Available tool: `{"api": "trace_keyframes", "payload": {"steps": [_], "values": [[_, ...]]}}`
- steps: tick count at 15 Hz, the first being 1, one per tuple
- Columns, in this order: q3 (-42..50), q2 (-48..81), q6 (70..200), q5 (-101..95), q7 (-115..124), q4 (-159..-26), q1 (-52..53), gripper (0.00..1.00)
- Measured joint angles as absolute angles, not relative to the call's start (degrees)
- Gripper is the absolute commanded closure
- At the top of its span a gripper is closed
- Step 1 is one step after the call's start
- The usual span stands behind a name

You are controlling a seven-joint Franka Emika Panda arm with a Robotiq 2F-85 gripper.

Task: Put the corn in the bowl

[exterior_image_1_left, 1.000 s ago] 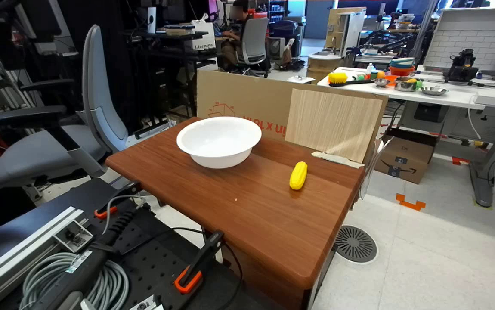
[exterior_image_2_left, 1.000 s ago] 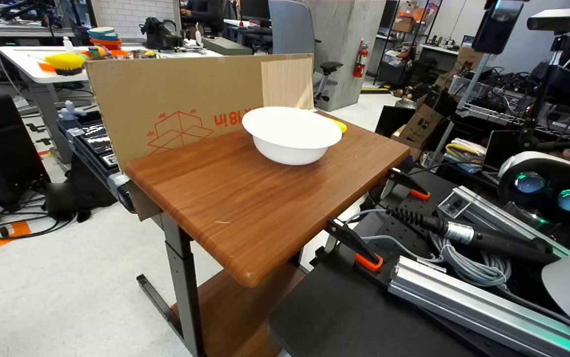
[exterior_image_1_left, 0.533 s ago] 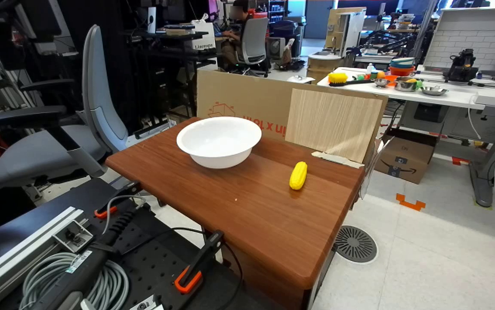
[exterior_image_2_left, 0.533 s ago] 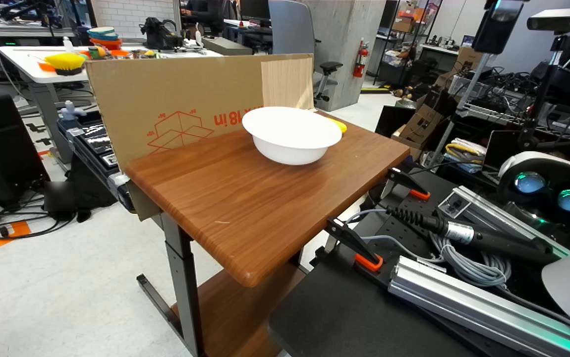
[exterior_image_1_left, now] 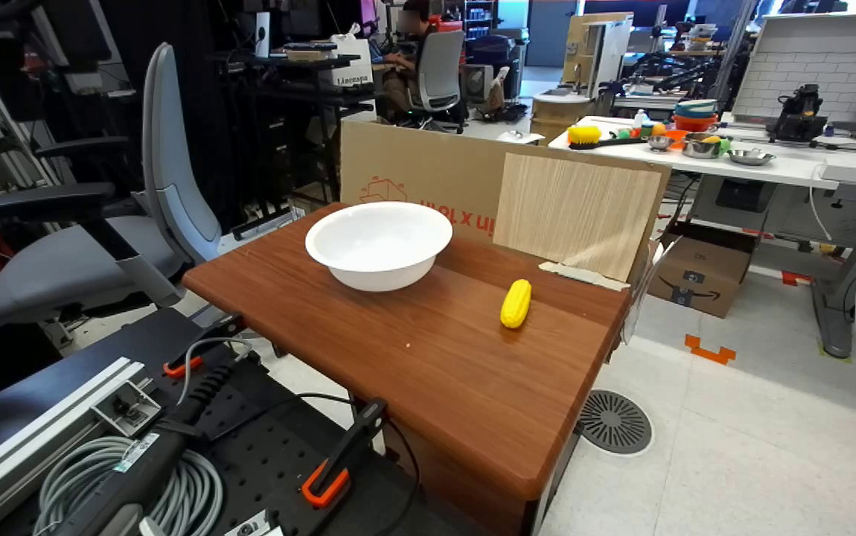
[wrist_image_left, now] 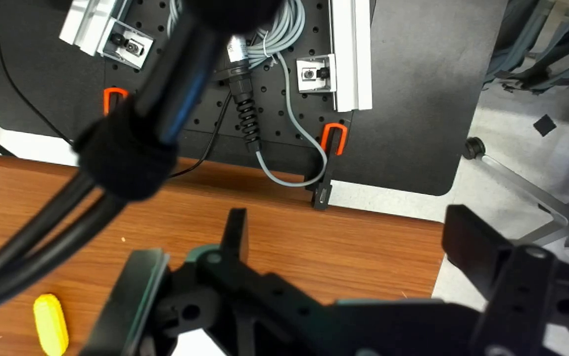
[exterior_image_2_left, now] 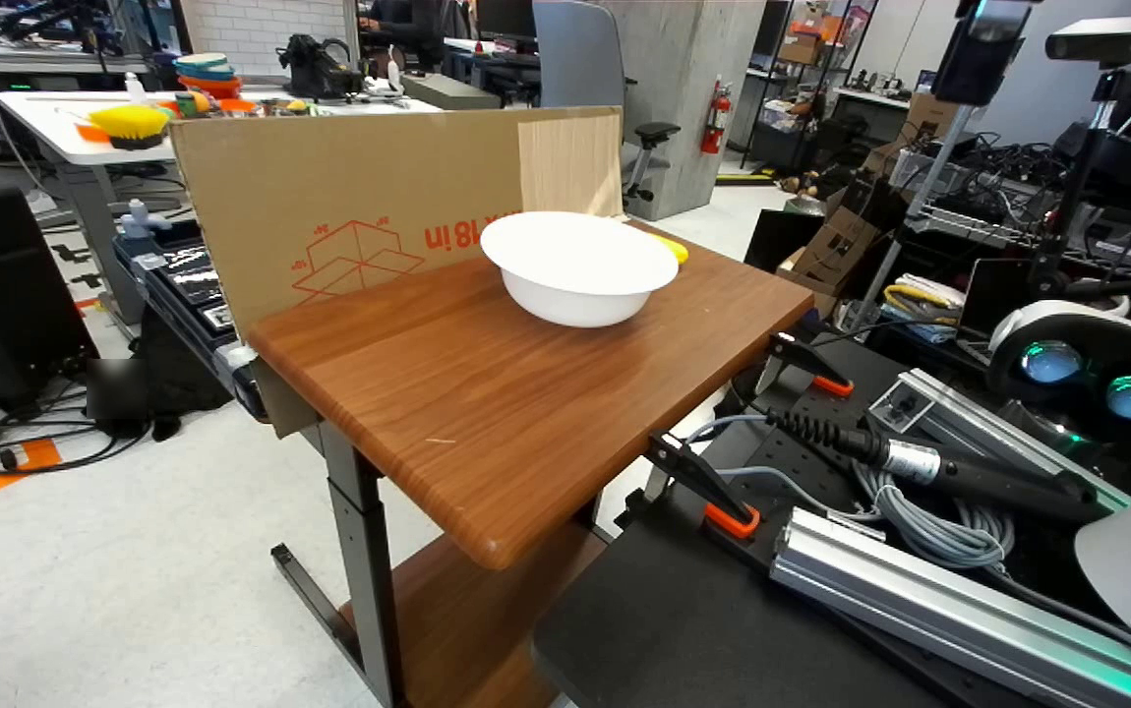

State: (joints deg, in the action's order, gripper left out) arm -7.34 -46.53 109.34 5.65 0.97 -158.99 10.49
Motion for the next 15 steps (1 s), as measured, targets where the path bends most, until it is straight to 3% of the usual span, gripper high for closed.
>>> {"api": "trace_keyframes", "payload": {"steps": [8,15], "values": [[3.79,-31.36,124.42,2.86,-3.35,-151.24,-0.75,0.00],[12.36,-13.11,125.46,7.42,-7.10,-137.64,-4.39,0.00]]}}
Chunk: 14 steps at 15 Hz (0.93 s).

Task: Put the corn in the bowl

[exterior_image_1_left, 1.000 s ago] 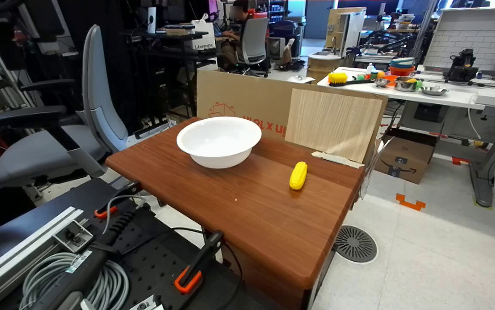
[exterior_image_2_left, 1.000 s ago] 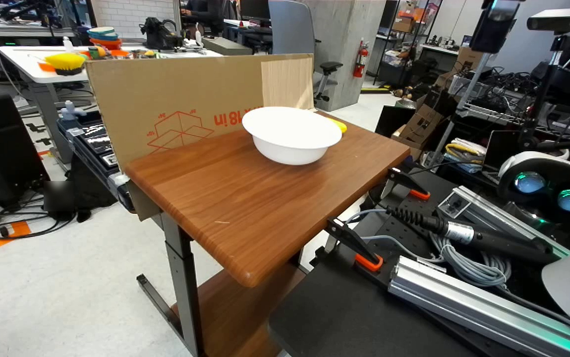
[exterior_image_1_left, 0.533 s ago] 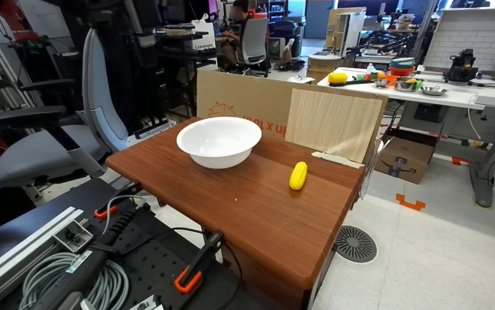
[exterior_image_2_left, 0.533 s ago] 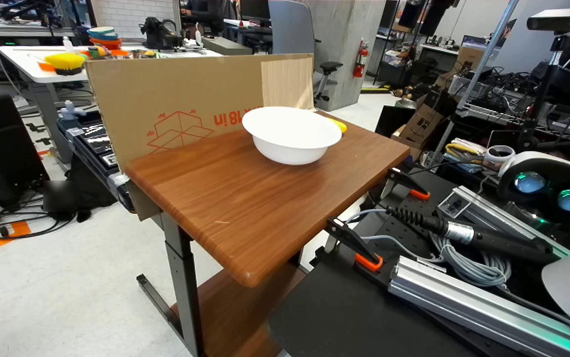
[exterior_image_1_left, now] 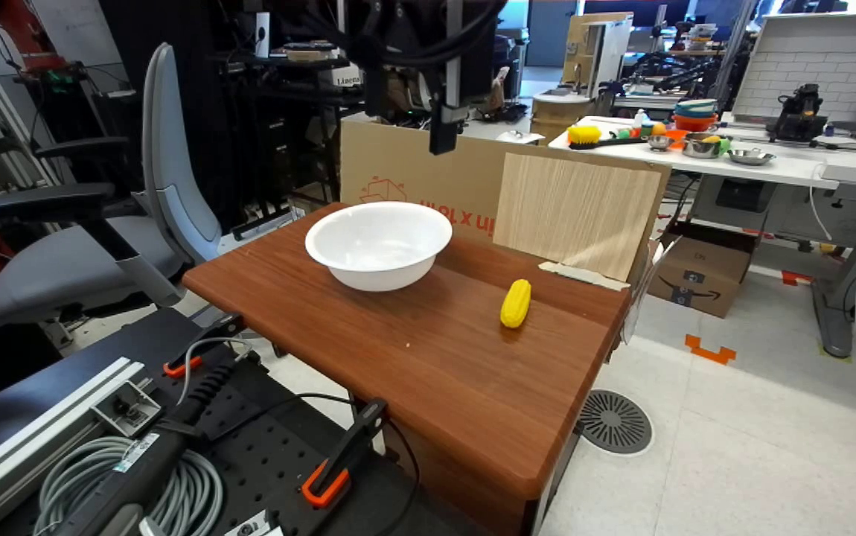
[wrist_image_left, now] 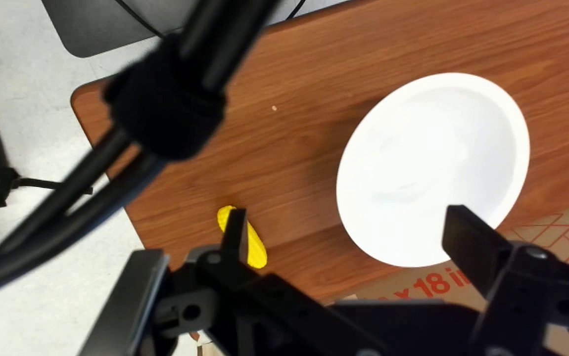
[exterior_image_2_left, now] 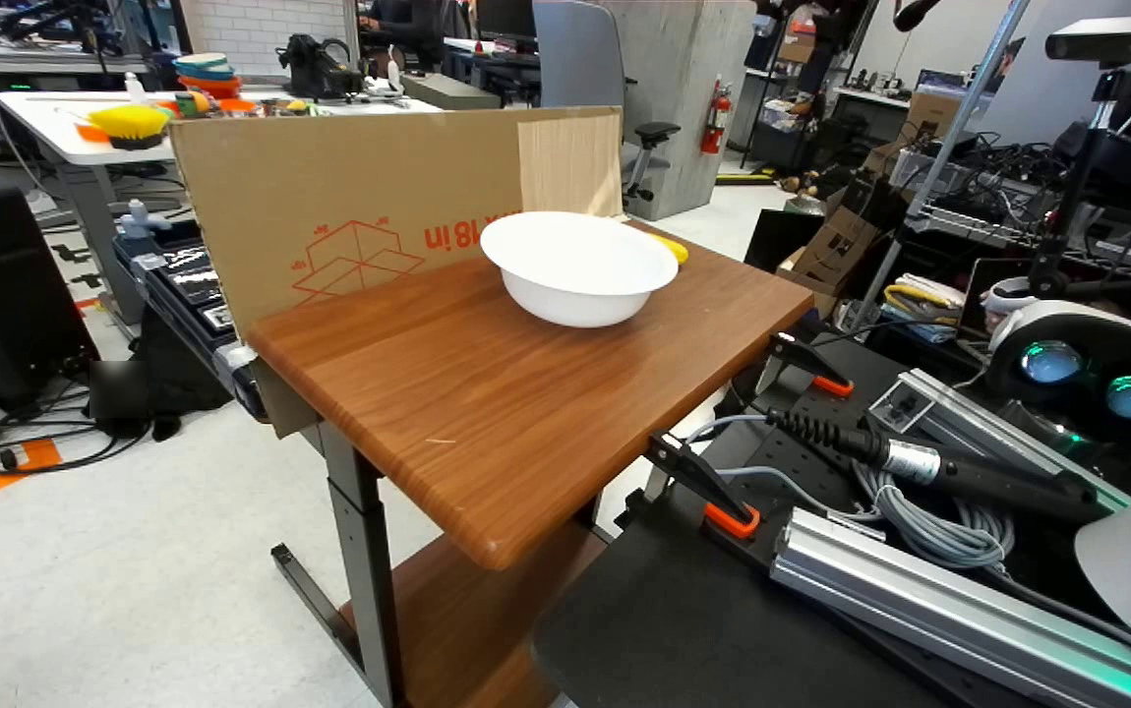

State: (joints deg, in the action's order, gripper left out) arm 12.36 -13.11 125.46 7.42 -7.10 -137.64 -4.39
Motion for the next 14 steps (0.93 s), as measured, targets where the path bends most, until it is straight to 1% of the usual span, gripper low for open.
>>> {"api": "trace_keyframes", "payload": {"steps": [4,8,14], "values": [[12.18,-11.19,125.33,7.47,-7.73,-136.30,-4.39,0.00],[10.63,-9.60,124.65,3.71,-15.17,-136.26,-4.29,0.00],[10.92,-0.59,122.58,-5.08,-25.87,-129.35,-5.45,0.00]]}}
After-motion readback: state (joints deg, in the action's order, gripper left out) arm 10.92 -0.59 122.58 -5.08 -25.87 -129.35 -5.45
